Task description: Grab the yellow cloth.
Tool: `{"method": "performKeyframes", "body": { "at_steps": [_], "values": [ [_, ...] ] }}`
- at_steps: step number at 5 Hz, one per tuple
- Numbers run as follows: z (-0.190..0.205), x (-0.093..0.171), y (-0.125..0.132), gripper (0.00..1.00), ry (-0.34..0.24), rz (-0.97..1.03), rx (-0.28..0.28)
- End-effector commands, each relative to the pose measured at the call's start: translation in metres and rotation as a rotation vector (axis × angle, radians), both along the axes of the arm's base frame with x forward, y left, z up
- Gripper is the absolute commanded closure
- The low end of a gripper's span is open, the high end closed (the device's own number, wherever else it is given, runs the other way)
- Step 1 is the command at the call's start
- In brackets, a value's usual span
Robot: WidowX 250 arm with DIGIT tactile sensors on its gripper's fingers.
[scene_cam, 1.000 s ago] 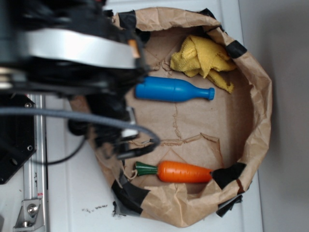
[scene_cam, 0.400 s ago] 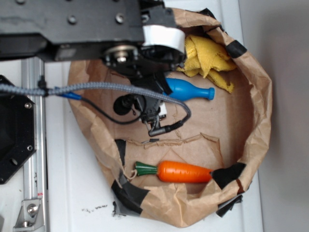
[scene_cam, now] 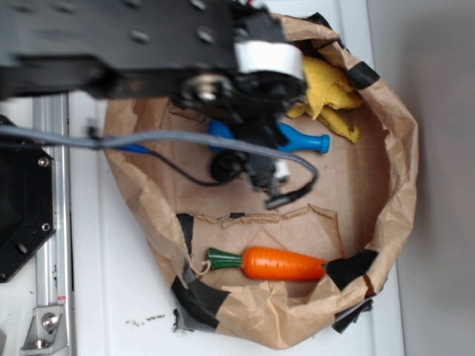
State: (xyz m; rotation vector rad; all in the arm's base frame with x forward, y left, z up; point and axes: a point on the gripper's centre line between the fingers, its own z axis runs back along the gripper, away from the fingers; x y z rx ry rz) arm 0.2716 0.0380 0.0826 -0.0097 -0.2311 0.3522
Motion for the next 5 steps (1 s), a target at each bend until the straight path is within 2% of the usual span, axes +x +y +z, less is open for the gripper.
{"method": "performKeyframes", "body": {
  "at_steps": [1, 3, 4, 5],
  "values": [
    [-0.018, 0.039, 0.024, 0.00, -0.058, 0.180, 0.085],
    [0.004, 0.029, 0.063, 0.00, -0.097, 0.231, 0.102],
    [0.012, 0.020, 0.067, 0.00, -0.106, 0.252, 0.127],
    [-0.007, 0.029, 0.071, 0.00, -0.036, 0.267, 0.192]
  ]
}}
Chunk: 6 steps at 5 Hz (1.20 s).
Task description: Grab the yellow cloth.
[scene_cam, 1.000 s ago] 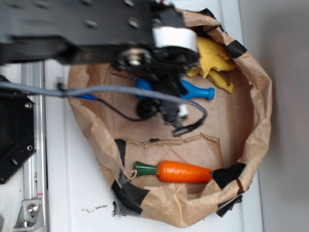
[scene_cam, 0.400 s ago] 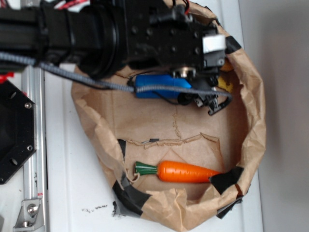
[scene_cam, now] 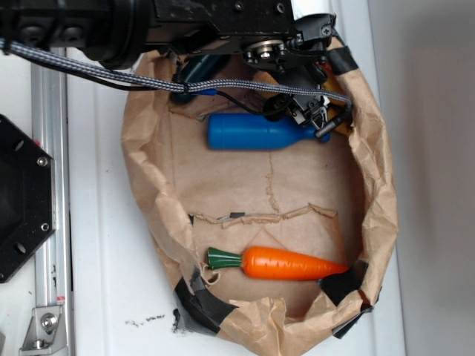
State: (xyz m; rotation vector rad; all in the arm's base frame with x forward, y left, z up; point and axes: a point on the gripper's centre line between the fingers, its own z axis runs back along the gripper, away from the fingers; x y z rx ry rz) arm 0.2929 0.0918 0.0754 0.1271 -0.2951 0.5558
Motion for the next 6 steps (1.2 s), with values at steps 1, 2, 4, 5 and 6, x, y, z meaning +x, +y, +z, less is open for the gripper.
{"method": "performKeyframes", "body": {
  "at_steps": [1, 2, 4, 5, 6],
  "values": [
    [-0.024, 0.021, 0.016, 0.00, 0.096, 0.048, 0.125],
    [-0.034, 0.022, 0.016, 0.00, 0.142, -0.006, 0.120],
    [-0.018, 0.014, 0.014, 1.00, 0.062, 0.007, 0.097],
    [-0.011, 0.011, 0.012, 1.00, 0.044, -0.008, 0.095],
    [-0.002, 0.005, 0.005, 1.00, 0.016, -0.061, 0.089]
  ]
}}
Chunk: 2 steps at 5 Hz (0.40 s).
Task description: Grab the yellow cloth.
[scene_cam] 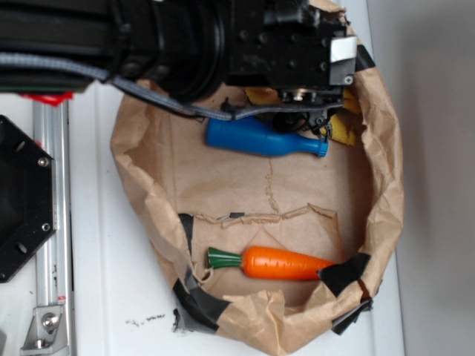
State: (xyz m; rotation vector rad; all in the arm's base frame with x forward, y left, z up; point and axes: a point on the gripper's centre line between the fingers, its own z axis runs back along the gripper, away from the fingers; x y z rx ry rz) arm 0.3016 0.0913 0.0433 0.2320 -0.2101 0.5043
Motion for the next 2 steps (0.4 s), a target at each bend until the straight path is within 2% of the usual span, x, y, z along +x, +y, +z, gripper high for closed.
{"method": "performKeyframes", "body": {
  "at_steps": [1, 2],
  "values": [
    [0.043, -0.007, -0.007, 1.00, -0.119, -0.126, -0.029],
    [0.076, -0.008, -0.053, 1.00, -0.124, -0.371, -0.141]
  ]
}}
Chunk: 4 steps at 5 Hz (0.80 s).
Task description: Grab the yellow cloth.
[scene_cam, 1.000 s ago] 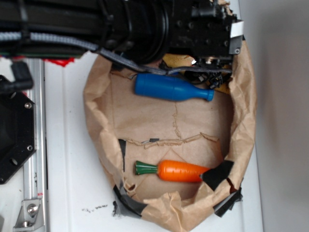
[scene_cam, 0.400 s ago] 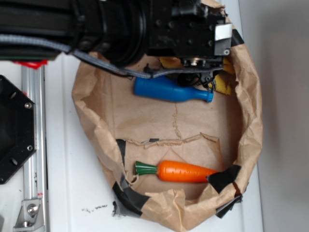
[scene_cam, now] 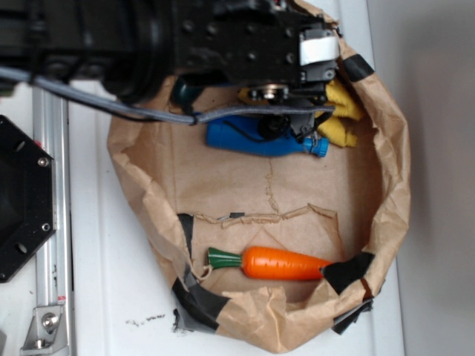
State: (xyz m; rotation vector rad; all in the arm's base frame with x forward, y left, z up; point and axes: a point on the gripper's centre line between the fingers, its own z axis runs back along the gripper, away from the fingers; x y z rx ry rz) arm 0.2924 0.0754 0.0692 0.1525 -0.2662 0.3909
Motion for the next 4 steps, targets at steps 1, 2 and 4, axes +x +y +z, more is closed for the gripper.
{"method": "performKeyframes", "body": {
  "at_steps": [1, 2, 4],
  "values": [
    [0.085, -0.002, -0.074, 1.00, 0.037, -0.488, -0.131],
    [0.087, -0.012, -0.071, 1.00, 0.135, -0.731, -0.164],
    [0.075, -0.010, -0.068, 1.00, 0.194, -0.639, -0.133]
  ]
}}
